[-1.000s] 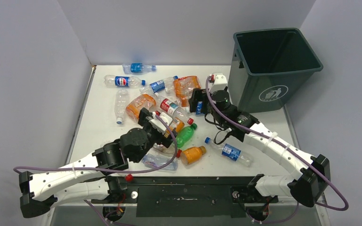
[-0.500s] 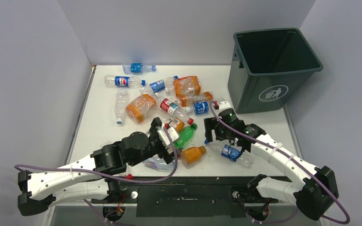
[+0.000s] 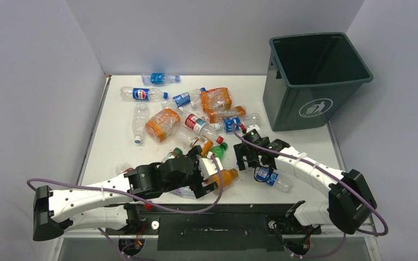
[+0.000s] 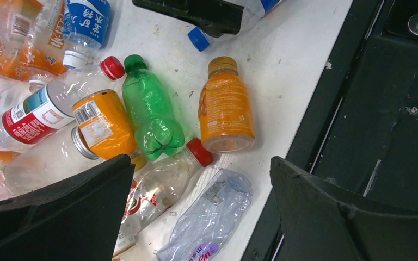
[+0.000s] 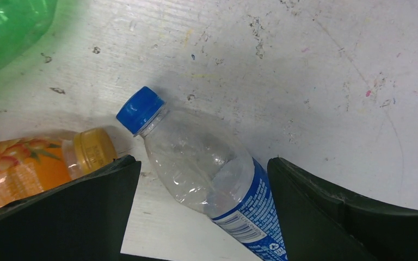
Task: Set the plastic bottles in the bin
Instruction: Pick up the plastic bottle at the center of the board.
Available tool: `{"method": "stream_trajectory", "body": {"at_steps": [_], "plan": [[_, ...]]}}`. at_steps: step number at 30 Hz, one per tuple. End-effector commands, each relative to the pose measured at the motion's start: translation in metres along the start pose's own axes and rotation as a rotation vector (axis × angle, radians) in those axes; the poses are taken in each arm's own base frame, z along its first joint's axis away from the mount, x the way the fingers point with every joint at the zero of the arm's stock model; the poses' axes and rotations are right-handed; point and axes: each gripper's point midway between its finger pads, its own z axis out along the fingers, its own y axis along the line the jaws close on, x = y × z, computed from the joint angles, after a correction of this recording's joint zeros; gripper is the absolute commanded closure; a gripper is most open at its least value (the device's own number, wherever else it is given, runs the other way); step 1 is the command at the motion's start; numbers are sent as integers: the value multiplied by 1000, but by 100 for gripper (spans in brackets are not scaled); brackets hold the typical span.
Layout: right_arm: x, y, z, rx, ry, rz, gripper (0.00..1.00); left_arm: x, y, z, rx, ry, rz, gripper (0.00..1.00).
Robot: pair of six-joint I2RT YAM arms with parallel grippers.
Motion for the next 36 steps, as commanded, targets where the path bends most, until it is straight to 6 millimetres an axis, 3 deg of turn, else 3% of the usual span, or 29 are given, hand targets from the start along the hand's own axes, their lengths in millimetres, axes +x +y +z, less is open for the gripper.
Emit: {"method": "stream_trajectory", "body": {"at_steps": [1,13,23,29,34,36], "plan": [[-16,-2,9,49,-46,1,10,-29,-3,-8,19,-82,-5,4],[-13,4,40,45,-7,-9,3,-27,-7,-6,30,-79,7,4],[-23,5,45,30,-51,15,50,-29,-3,-7,4,-96,7,4],[-45,0,28,34,-126,43,69,-31,1,-7,-18,-109,3,3],[-68,3,10,7,-184,52,94,-37,9,-11,-57,-145,-10,3],[-75,5,3,1,-199,58,95,-40,11,-13,-70,-163,-17,2]]}}
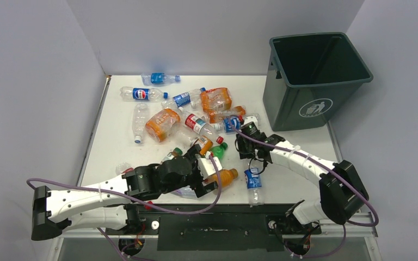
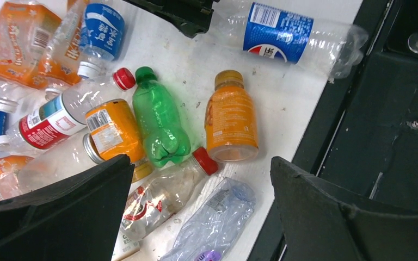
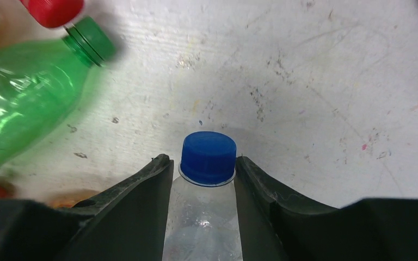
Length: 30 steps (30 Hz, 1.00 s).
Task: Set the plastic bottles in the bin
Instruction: Pick up the plastic bottle at the center of the board.
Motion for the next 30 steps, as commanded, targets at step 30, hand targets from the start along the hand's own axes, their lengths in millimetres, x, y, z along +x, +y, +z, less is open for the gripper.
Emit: {"method": "stream_trajectory", "body": {"at_steps": [30], "plan": [[-183,92,-278,-997,-910,321,95,-126,61,-47,134,-669,-599,4]]}}
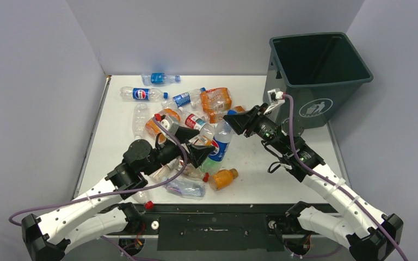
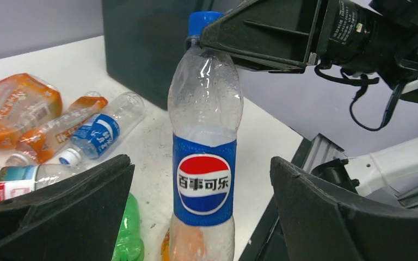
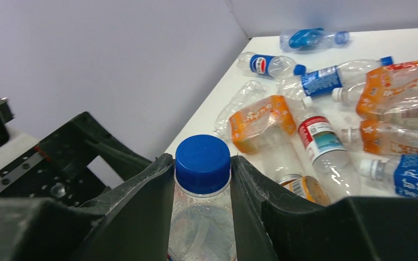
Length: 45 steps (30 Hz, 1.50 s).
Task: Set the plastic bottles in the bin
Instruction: Pick up the plastic bottle at the center of the board, then place the plastic bottle in the trash bin.
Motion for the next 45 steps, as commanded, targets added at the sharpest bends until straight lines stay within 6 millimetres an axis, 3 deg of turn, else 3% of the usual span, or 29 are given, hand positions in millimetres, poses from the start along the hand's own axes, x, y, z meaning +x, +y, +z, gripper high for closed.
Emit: {"method": "stream_trajectory", "body": {"at_steps": [1,5,11,15,16,18,19,20,22,27,30,34,40,45], "plan": [[-25,44,-7,-205,-94,49,95,-11,-30,7,179,-7,-66,4],[-35,59,-14,-286,-149,75,95,0,-47,12,279,66,-73,4],[-46,78,-22,-394,-201,110,95,17,-47,18,285,156,-82,5],[-46,81,-20,-396,-179,95,93,13,-44,18,269,176,-31,57],[-44,82,-19,-395,-163,84,79,11,-42,18,260,177,-8,66],[-41,82,-19,-386,-132,42,39,7,-38,16,241,180,38,78],[-40,80,-19,-367,-123,19,27,6,-37,14,233,180,56,80],[-40,77,-21,-339,-116,-4,20,5,-35,13,226,173,76,82],[-45,70,-26,-278,-122,-61,14,5,-31,9,218,157,114,85],[-60,59,-33,-153,-122,-151,16,10,-20,-1,196,84,192,100],[-61,65,-28,-174,-107,-144,21,9,-17,-5,188,49,215,100],[-54,78,-16,-250,-48,-109,24,12,-14,-5,177,58,222,100],[-37,80,1,-268,22,-80,29,15,-13,-2,168,68,194,100],[-26,81,8,-270,60,-74,40,18,-15,0,180,72,177,100]]}}
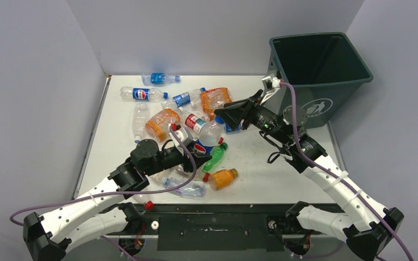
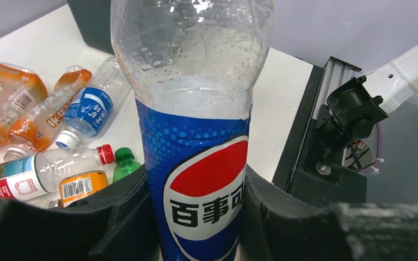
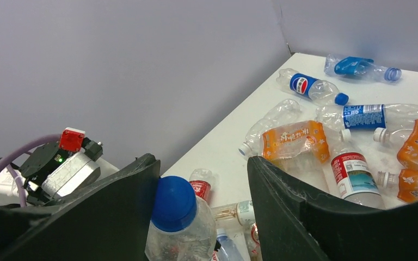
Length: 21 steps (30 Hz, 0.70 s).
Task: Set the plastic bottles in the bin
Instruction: Place the plastic bottle in the trash bin.
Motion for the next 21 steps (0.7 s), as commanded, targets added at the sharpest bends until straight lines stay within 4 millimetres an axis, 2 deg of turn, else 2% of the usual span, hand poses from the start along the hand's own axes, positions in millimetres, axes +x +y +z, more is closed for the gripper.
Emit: {"method": "stream_trajectory", "body": {"at_steps": [1,2,5,7,12,13,15,20,21], "plan": [[0,20,2,-71,29,-9,40,-34,-7,2,28,-119,19,100],[3,21,3,-78,37,-3,40,-35,-6,1,25,-120,18,100],[7,22,3,-90,48,16,25,-35,-3,0,6,-127,13,100],[8,22,2,-89,47,20,21,-36,-2,-1,-1,-132,12,100],[20,18,4,-86,83,33,27,-36,-1,-2,-9,-137,9,100],[22,17,4,-84,85,35,30,-37,-1,-2,-9,-138,9,100],[21,15,5,-69,77,34,43,-37,-2,-2,-6,-138,10,100],[21,12,8,-65,74,28,88,-33,-3,-1,3,-125,12,100],[19,13,8,-68,68,25,94,-32,-3,-1,5,-118,12,97]]}}
